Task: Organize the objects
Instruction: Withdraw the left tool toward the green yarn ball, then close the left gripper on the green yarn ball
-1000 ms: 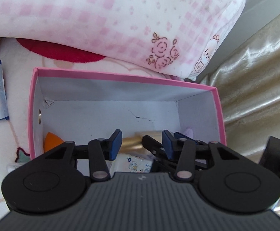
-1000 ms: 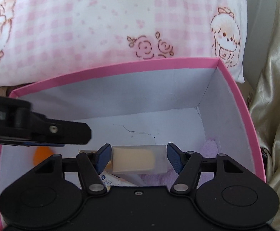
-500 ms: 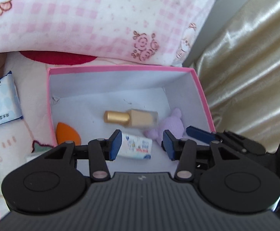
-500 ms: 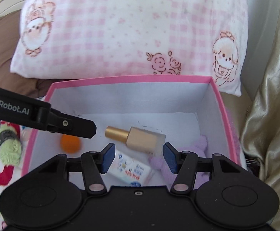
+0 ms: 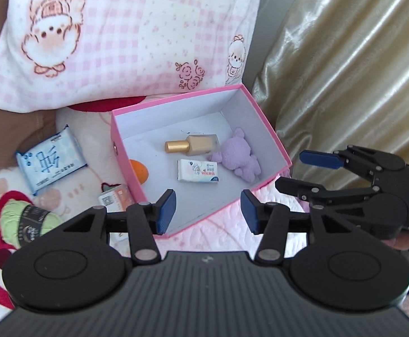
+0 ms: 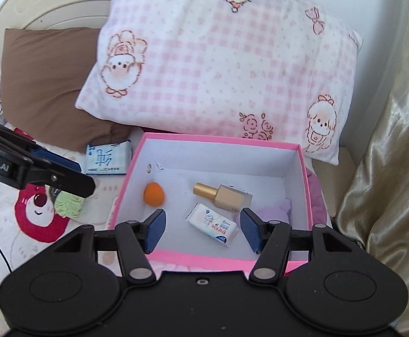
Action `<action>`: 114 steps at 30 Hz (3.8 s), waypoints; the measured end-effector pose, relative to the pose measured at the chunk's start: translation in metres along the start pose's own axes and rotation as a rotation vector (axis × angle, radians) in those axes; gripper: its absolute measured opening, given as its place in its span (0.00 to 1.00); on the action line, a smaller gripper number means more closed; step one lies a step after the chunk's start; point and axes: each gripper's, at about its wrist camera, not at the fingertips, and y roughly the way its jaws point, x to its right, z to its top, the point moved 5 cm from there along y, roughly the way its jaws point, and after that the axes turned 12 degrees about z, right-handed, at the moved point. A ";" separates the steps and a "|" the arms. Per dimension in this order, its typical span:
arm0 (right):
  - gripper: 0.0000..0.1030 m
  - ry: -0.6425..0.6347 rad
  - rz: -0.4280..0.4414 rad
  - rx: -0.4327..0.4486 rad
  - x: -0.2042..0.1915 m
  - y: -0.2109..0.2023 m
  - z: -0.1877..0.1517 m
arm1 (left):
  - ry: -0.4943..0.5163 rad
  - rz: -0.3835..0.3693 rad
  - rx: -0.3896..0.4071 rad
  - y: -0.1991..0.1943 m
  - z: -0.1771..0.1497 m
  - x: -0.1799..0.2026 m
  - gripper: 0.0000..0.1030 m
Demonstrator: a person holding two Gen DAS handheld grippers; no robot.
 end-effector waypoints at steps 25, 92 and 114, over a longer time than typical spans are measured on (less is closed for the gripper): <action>0.76 -0.243 0.254 -0.010 -0.182 0.009 -0.038 | -0.029 0.132 0.007 -0.075 -0.105 -0.126 0.54; 0.67 -0.133 0.296 0.102 -0.187 0.237 -0.091 | -0.280 -0.076 -0.049 0.089 -0.126 -0.220 0.63; 0.61 -0.149 0.202 0.166 -0.192 0.249 -0.107 | -0.263 0.043 0.015 0.099 -0.128 -0.213 0.56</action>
